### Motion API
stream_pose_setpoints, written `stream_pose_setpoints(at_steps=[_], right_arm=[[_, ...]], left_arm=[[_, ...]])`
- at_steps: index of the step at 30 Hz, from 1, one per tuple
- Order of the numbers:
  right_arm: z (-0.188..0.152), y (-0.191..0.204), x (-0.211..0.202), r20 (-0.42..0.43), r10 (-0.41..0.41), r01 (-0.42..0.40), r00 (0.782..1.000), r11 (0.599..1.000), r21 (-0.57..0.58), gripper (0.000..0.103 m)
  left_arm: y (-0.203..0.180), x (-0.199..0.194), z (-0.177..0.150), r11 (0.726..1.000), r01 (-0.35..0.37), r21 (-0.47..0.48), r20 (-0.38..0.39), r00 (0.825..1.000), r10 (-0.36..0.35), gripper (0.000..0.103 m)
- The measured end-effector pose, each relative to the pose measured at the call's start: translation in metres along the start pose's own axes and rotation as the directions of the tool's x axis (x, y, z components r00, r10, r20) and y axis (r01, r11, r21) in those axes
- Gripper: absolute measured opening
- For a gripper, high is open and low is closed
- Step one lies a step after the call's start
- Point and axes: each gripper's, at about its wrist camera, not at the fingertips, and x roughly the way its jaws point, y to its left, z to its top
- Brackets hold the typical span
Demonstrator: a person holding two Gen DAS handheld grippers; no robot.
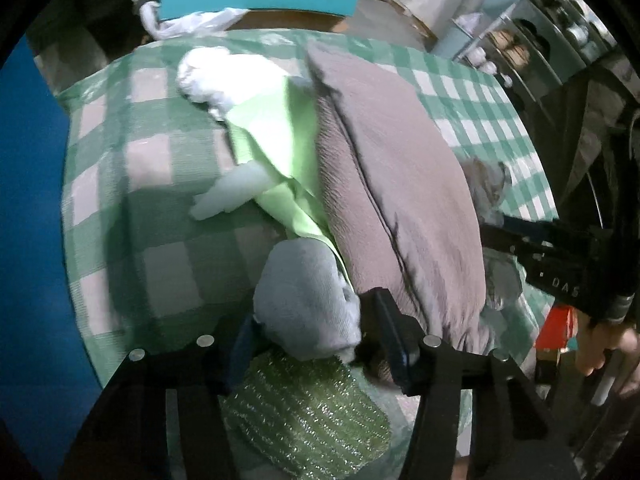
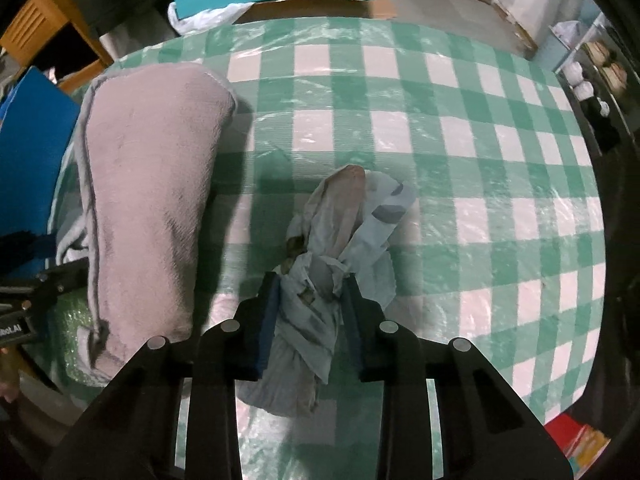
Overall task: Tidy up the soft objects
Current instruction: 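Grasp the crumpled cloth with the right tool while the left tool grasps the grey sock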
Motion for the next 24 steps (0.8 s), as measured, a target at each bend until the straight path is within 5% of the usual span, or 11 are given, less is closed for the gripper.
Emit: stream_pose_setpoints(at_steps=[12, 13, 15, 18, 24], right_arm=[[0.004, 0.010, -0.039, 0.099, 0.016, -0.014, 0.995, 1.000, -0.020, 0.028], [0.004, 0.012, -0.041, 0.106, 0.021, -0.019, 0.994, 1.000, -0.024, 0.028], [0.001, 0.013, -0.047, 0.117, 0.033, -0.029, 0.993, 0.999, -0.034, 0.028], [0.002, 0.019, -0.053, 0.123, 0.051, -0.045, 0.991, 0.998, -0.048, 0.028], [0.006, 0.032, -0.061, 0.135, 0.060, -0.050, 0.989, 0.996, -0.077, 0.028]], left_arm=[[0.004, 0.001, -0.002, 0.999, -0.027, -0.030, -0.013, 1.000, 0.027, 0.064], [0.006, -0.001, -0.002, 0.999, -0.018, -0.029, -0.007, 1.000, 0.018, 0.063], [0.005, -0.002, -0.003, 1.000, -0.014, -0.013, -0.004, 1.000, 0.014, 0.043], [0.002, -0.004, -0.004, 1.000, -0.016, 0.006, -0.006, 1.000, 0.016, 0.032], [0.000, -0.017, -0.004, 1.000, -0.020, 0.023, 0.025, 1.000, 0.019, 0.028]])
